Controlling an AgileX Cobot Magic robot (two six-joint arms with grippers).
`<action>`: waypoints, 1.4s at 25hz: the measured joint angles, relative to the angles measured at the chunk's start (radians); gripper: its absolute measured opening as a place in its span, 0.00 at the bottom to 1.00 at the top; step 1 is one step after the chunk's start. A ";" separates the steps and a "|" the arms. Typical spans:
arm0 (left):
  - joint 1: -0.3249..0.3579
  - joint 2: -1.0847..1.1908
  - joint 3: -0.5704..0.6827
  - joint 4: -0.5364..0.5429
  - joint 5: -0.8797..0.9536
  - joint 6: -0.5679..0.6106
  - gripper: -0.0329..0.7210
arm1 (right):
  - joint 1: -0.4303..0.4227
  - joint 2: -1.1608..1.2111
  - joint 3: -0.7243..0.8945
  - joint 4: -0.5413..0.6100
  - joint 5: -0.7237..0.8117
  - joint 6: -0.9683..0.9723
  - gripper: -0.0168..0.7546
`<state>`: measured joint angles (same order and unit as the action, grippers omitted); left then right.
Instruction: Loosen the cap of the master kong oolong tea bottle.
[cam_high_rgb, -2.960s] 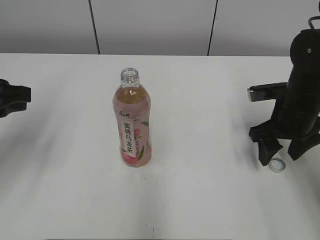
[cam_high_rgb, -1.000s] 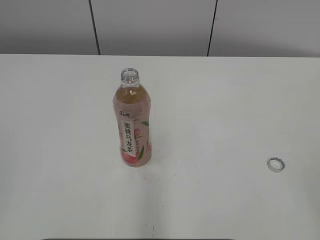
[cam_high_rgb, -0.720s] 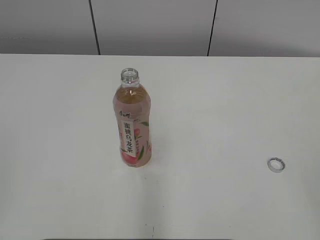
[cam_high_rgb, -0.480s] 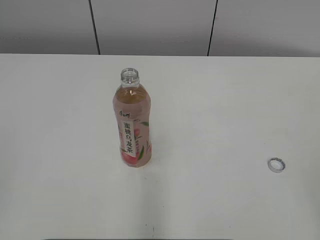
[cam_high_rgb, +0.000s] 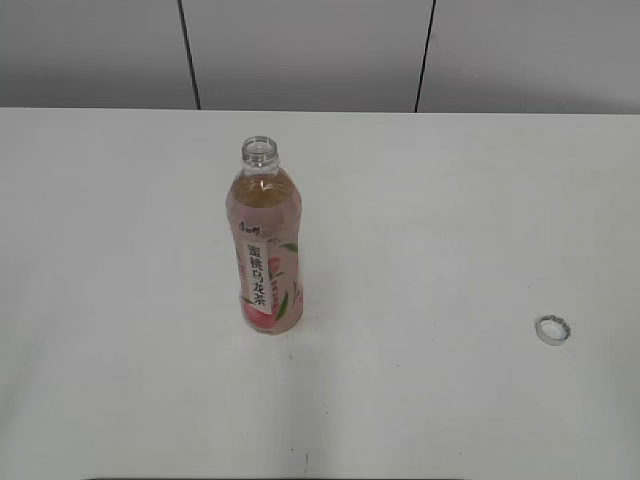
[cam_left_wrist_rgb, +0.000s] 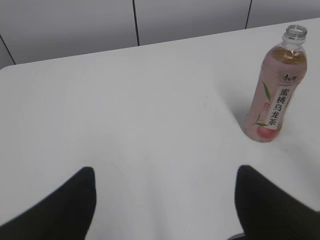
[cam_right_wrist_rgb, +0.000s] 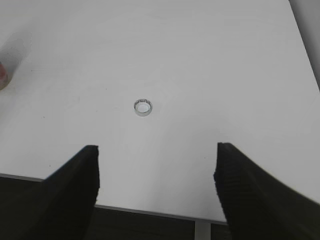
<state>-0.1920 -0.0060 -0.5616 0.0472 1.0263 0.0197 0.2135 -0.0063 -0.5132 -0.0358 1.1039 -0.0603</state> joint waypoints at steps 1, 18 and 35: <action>0.000 0.000 0.000 0.000 0.000 0.000 0.73 | 0.000 0.000 0.000 0.000 0.000 0.000 0.73; 0.111 -0.001 0.001 -0.005 0.000 0.001 0.73 | -0.090 0.000 0.000 0.000 0.000 0.000 0.73; 0.177 -0.001 0.001 -0.012 0.000 0.001 0.69 | -0.139 0.000 0.000 0.000 -0.005 0.000 0.73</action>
<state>-0.0155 -0.0068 -0.5608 0.0349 1.0263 0.0207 0.0749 -0.0063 -0.5132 -0.0362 1.0984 -0.0603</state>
